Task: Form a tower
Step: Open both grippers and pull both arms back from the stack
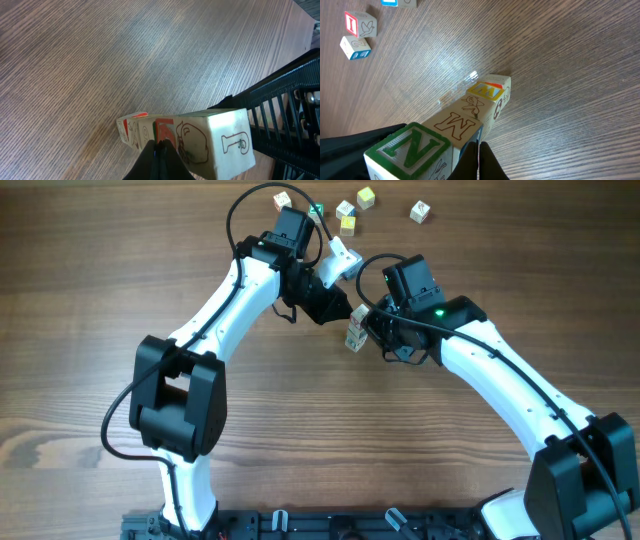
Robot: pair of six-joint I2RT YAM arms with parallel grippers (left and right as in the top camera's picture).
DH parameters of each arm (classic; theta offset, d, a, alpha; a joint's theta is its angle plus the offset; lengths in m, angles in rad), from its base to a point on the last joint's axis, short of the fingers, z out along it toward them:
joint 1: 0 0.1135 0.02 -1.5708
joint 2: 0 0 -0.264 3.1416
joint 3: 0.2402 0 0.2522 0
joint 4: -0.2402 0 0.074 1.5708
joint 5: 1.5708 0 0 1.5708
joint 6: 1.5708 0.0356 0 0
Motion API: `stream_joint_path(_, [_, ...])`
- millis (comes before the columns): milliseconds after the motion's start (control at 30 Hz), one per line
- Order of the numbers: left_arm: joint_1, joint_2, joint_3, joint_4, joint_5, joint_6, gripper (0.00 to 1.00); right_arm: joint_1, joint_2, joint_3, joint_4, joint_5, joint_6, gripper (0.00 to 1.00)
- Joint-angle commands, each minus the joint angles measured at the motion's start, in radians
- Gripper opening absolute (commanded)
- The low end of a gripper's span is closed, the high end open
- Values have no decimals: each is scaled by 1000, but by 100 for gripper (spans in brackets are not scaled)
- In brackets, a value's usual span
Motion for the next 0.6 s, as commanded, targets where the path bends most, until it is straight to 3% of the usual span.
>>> stream_joint_path(0, [-6,12,16,-5,27,23,4,-1,13,0,6,-6,11,4])
stream_joint_path(567, [-6,12,16,-8,26,23,4,0,13,0,27,-17,10,4])
